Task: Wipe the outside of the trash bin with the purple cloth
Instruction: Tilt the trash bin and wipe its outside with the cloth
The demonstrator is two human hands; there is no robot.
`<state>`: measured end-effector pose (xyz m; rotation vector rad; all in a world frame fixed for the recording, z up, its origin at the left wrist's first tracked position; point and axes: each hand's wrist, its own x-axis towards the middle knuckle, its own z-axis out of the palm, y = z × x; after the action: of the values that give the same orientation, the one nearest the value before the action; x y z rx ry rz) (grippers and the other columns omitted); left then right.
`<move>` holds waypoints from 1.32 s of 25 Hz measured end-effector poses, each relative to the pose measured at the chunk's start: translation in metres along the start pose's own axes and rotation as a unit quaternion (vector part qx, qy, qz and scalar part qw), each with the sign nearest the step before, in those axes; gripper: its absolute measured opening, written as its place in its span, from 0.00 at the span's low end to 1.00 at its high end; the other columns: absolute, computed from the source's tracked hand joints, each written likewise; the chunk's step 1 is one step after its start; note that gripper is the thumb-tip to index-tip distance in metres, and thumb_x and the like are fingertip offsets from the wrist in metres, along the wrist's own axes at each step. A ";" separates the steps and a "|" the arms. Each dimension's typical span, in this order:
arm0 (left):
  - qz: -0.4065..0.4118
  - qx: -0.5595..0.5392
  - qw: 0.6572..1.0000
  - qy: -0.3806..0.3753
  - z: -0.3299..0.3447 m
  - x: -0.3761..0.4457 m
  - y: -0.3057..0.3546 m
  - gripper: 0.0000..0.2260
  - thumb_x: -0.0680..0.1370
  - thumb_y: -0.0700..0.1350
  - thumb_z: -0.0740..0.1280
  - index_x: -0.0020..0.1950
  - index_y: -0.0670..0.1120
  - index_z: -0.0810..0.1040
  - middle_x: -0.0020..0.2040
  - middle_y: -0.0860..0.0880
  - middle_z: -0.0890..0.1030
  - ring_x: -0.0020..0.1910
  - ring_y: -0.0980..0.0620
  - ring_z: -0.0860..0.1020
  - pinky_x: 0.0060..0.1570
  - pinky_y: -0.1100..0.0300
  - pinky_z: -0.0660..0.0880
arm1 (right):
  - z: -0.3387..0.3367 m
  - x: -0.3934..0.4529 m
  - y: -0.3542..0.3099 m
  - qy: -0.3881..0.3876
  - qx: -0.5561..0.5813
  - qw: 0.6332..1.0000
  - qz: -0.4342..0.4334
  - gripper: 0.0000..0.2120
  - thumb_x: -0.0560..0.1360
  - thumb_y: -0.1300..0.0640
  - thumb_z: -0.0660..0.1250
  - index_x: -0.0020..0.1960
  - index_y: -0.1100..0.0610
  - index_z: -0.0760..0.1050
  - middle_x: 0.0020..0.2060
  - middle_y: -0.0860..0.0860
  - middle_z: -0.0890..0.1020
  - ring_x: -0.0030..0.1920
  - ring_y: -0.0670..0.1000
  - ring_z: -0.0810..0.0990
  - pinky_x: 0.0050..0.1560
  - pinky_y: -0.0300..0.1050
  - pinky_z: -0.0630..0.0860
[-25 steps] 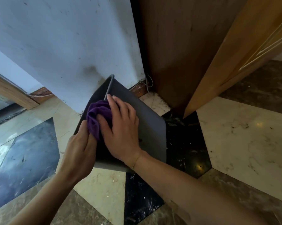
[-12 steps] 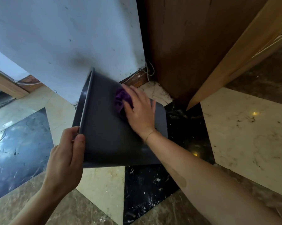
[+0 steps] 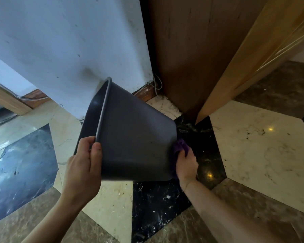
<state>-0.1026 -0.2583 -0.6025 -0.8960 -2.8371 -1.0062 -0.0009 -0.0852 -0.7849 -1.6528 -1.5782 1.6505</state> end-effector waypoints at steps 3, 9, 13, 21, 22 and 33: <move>0.032 0.009 0.999 -0.023 0.007 -0.002 0.009 0.10 0.81 0.52 0.51 0.52 0.49 0.69 0.33 0.56 0.75 0.28 0.55 0.75 0.23 0.60 0.67 | 0.005 -0.045 -0.017 -0.006 0.022 0.989 -0.143 0.14 0.83 0.52 0.57 0.67 0.45 0.72 0.62 0.44 0.78 0.65 0.48 0.76 0.68 0.50 0.71; 0.051 0.002 0.998 -0.023 0.012 0.000 0.012 0.09 0.81 0.51 0.51 0.51 0.51 0.68 0.29 0.57 0.76 0.33 0.61 0.78 0.21 0.58 0.69 | 0.028 -0.111 -0.086 -0.145 0.056 0.914 -0.374 0.18 0.83 0.44 0.55 0.72 0.44 0.68 0.73 0.42 0.71 0.76 0.42 0.62 0.75 0.43 0.62; 0.027 0.021 0.999 0.008 0.008 -0.003 0.006 0.04 0.80 0.48 0.54 0.50 0.53 0.67 0.30 0.59 0.74 0.26 0.58 0.75 0.23 0.63 0.63 | 0.044 -0.089 -0.099 -0.163 -0.087 0.894 -0.408 0.25 0.82 0.39 0.51 0.77 0.42 0.59 0.78 0.43 0.62 0.80 0.50 0.51 0.77 0.53 0.56; -0.040 0.022 0.999 0.013 0.000 -0.002 -0.012 0.09 0.80 0.49 0.52 0.51 0.49 0.69 0.33 0.54 0.75 0.31 0.54 0.73 0.28 0.61 0.65 | 0.037 0.022 -0.051 -0.063 -0.116 0.959 -0.251 0.22 0.82 0.44 0.54 0.75 0.48 0.66 0.75 0.47 0.68 0.73 0.51 0.68 0.71 0.51 0.67; -0.046 0.021 0.999 0.014 0.000 -0.003 -0.012 0.09 0.80 0.49 0.52 0.51 0.49 0.69 0.34 0.55 0.75 0.32 0.55 0.73 0.29 0.60 0.65 | 0.034 0.031 -0.046 -0.043 -0.122 0.967 -0.220 0.22 0.82 0.43 0.54 0.73 0.48 0.67 0.74 0.47 0.69 0.71 0.52 0.70 0.69 0.51 0.69; -0.045 0.003 0.999 0.011 0.002 -0.005 -0.015 0.08 0.84 0.46 0.53 0.52 0.47 0.70 0.34 0.52 0.75 0.31 0.53 0.74 0.27 0.59 0.66 | -0.008 -0.038 -0.001 0.016 -0.214 0.937 -0.274 0.19 0.81 0.48 0.57 0.68 0.55 0.73 0.64 0.54 0.80 0.56 0.56 0.83 0.52 0.48 0.80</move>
<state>-0.1064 -0.2694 -0.6137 -0.7584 -2.8847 -1.0090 0.0162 -0.1124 -0.7637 -1.2188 -2.2372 1.0386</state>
